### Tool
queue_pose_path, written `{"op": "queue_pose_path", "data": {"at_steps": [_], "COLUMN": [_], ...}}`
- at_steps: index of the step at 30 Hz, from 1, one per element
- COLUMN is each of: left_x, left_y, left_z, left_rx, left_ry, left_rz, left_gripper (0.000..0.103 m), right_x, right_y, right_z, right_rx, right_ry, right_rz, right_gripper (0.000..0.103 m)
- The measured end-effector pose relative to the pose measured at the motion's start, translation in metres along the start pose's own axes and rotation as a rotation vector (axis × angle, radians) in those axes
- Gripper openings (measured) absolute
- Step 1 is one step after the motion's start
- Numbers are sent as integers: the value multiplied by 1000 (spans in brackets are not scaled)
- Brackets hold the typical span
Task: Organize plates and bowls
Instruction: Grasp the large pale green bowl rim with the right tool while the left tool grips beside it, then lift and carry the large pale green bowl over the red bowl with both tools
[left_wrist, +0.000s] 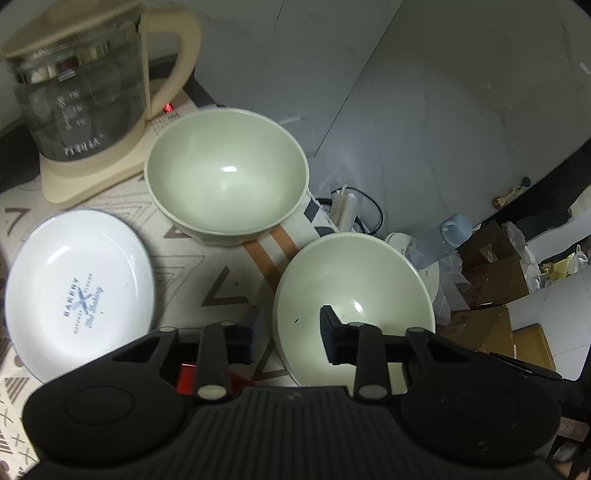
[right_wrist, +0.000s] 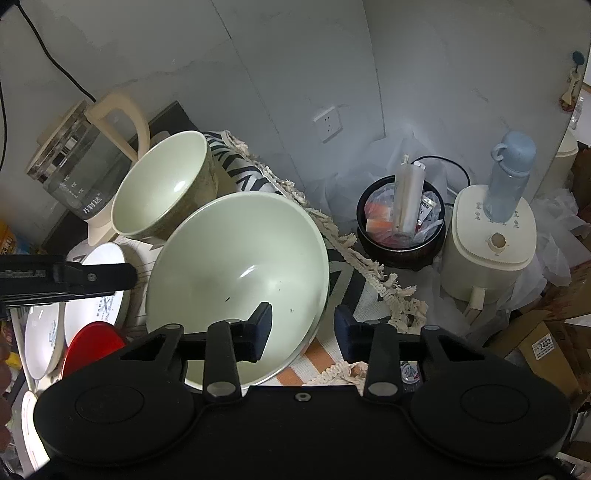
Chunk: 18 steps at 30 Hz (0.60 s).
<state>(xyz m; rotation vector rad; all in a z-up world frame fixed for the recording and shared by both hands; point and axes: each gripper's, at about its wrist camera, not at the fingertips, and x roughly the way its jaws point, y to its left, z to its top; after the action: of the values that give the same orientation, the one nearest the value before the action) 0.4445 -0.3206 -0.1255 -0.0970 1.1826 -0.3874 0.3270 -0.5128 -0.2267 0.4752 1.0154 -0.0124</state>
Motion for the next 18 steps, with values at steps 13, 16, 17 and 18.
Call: {"op": "queue_pose_path", "data": {"at_steps": [13, 16, 17, 18], "left_x": [39, 46, 49, 51], "left_y": [-3, -2, -1, 1], "left_z": [4, 4, 4, 4], "left_rx": [-35, -41, -45, -52], "left_ry": [63, 78, 86, 96], "left_rz": [67, 84, 89, 91], "left_gripper": [16, 10, 8, 6], "right_x": [17, 24, 26, 28], "right_y": [-2, 0, 1, 1], "right_z": [9, 10, 10, 10], "right_rx": [-26, -46, -53, -59], "right_ry": [34, 43, 46, 50], "right_rz": [8, 8, 5, 2], "right_gripper": [32, 30, 29, 29]}}
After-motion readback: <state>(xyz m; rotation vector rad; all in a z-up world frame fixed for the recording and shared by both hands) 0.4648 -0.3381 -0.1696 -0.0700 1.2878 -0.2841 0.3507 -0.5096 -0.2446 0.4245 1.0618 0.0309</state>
